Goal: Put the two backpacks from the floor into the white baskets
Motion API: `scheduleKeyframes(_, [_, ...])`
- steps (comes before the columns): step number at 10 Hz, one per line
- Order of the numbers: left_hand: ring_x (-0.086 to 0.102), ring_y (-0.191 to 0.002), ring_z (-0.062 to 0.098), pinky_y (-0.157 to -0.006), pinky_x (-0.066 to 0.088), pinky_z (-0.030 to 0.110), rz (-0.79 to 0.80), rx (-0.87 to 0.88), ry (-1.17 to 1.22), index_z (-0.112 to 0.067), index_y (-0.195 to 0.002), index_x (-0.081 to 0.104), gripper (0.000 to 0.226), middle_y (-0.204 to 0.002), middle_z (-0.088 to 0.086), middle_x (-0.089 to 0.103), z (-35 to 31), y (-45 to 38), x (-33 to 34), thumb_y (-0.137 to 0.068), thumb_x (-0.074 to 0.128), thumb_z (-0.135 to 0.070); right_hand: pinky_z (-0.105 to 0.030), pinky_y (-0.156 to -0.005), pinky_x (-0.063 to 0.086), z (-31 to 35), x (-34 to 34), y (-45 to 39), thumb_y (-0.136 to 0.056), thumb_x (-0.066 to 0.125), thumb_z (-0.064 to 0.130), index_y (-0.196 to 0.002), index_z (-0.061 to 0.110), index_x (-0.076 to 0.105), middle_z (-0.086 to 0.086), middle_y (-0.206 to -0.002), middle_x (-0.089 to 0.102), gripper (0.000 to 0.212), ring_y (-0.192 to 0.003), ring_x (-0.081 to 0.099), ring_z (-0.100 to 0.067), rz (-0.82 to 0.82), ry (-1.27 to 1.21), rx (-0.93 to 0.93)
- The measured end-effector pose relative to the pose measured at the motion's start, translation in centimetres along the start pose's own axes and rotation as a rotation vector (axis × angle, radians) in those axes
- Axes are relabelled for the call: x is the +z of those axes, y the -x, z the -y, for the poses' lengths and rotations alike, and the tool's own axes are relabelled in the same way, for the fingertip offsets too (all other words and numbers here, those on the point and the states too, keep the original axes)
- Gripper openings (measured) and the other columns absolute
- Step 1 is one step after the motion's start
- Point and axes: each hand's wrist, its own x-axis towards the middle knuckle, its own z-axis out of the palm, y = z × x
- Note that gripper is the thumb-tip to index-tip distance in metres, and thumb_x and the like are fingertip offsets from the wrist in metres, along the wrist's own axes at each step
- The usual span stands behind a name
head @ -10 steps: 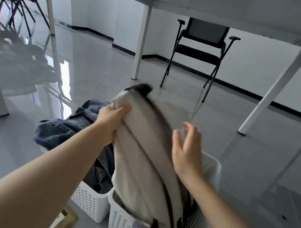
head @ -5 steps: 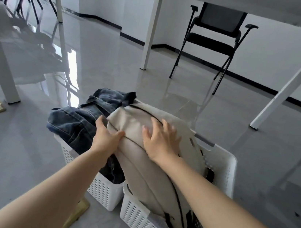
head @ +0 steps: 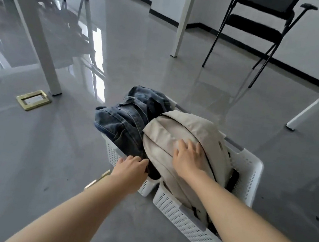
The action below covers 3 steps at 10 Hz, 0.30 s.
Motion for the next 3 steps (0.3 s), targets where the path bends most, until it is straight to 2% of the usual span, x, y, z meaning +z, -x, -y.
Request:
scheduleKeyframes(1, [0.04,-0.137,0.025,-0.109,0.037,0.04,0.14,-0.037,0.123,-0.021,-0.149,0.033,0.055,-0.147,0.005,0.045,0.1,3.7,-3.2,-0.096,0.045,-0.02,-0.047,-0.12,0.014,1.5,-2.8,4.1,-0.1,0.024,0.044,-0.149,0.025,0.027,-0.009,-0.157,0.03,0.053,-0.147,0.013,-0.038,0.134,-0.096,0.011])
scheduleKeyframes(2, [0.045,-0.134,0.024,-0.104,0.043,0.036,0.135,-0.089,0.269,-0.017,-0.146,0.04,0.054,-0.146,0.005,0.047,-0.5,7.6,-7.9,-0.092,0.041,-0.007,-0.045,-0.116,0.025,3.1,-8.0,9.3,-0.1,0.028,0.041,-0.143,0.01,0.034,-0.014,-0.151,0.04,0.053,-0.144,0.024,-0.035,0.22,-0.196,0.022])
scheduleKeyframes(3, [0.051,-0.128,0.024,-0.098,0.045,0.033,0.118,-0.121,0.332,-0.02,-0.142,0.045,0.051,-0.141,0.004,0.053,-0.8,11.5,-12.5,-0.093,0.038,-0.01,-0.043,-0.105,0.037,3.9,-13.1,14.4,-0.099,0.036,0.034,-0.133,0.005,0.041,-0.019,-0.138,0.052,0.045,-0.131,0.041,-0.034,0.28,-0.215,0.053])
